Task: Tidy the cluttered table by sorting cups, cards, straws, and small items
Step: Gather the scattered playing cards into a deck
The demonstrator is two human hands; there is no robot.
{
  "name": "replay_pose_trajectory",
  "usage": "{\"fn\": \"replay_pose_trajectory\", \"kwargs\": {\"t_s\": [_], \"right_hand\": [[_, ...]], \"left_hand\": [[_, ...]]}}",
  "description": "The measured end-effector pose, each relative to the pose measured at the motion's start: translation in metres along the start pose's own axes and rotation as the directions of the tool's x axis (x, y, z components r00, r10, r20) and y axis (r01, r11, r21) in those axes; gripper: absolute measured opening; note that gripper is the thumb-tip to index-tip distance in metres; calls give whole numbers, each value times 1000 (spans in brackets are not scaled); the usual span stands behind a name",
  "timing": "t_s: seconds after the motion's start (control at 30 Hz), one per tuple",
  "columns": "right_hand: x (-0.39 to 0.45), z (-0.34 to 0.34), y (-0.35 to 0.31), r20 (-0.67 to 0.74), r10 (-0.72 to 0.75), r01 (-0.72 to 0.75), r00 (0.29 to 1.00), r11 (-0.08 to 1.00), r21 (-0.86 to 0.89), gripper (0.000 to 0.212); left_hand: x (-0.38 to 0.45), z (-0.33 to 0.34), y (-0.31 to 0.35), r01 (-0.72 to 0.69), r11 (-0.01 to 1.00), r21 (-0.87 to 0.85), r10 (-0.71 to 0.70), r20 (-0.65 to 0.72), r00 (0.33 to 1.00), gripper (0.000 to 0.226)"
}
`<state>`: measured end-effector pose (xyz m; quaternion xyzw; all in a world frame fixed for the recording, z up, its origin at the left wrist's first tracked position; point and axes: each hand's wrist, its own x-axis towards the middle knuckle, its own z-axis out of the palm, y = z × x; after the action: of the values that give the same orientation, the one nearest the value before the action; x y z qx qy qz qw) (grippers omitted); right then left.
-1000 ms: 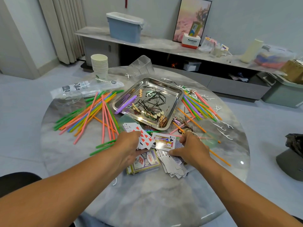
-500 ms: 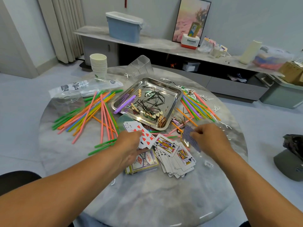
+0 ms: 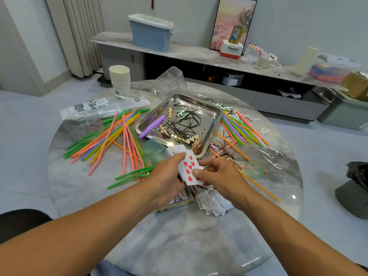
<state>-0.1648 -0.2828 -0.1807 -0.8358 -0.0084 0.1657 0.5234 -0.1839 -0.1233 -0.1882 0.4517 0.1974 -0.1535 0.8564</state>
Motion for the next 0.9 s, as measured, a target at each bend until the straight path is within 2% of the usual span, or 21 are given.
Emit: {"fn": "replay_pose_trajectory", "kwargs": {"t_s": [0.1, 0.27, 0.37, 0.47, 0.6, 0.73, 0.77, 0.83, 0.87, 0.9], "right_hand": [[2, -3, 2, -30, 54, -49, 998, 990, 131, 27], [2, -6, 1, 63, 87, -101, 994, 958, 269, 28], [5, -10, 4, 51, 134, -143, 990, 949, 281, 26], [6, -14, 4, 21, 162, -162, 987, 949, 271, 22], [11, -21, 8, -57, 204, -185, 977, 954, 237, 14], [12, -26, 16, -108, 195, -194, 975, 981, 22, 31], [12, -26, 21, -165, 175, -197, 971, 972, -127, 37], [13, -24, 26, -324, 1, -163, 946, 866, -473, 42], [13, -23, 25, -358, -100, -103, 928, 856, -507, 39], [11, -22, 21, -339, -135, -23, 931, 905, -424, 36]], "left_hand": [[2, 1, -1, -17, 1000, 1, 17, 12, 1000, 31], [3, 0, -9, -116, 960, 255, 133, -54, 990, 27], [4, -4, -9, -126, 957, 263, 155, -92, 984, 28], [4, -3, -9, -123, 972, 201, 150, -129, 980, 23], [7, -6, -3, -125, 982, 145, 158, -251, 955, 22], [5, -16, 4, -161, 965, 205, 219, -302, 928, 18], [4, -17, 4, -160, 964, 214, 220, -295, 930, 21], [3, -16, 5, -141, 961, 239, 207, -275, 939, 28], [1, -14, 4, -133, 957, 258, 201, -259, 945, 30], [0, -13, 2, -129, 953, 274, 198, -238, 951, 32]]}}
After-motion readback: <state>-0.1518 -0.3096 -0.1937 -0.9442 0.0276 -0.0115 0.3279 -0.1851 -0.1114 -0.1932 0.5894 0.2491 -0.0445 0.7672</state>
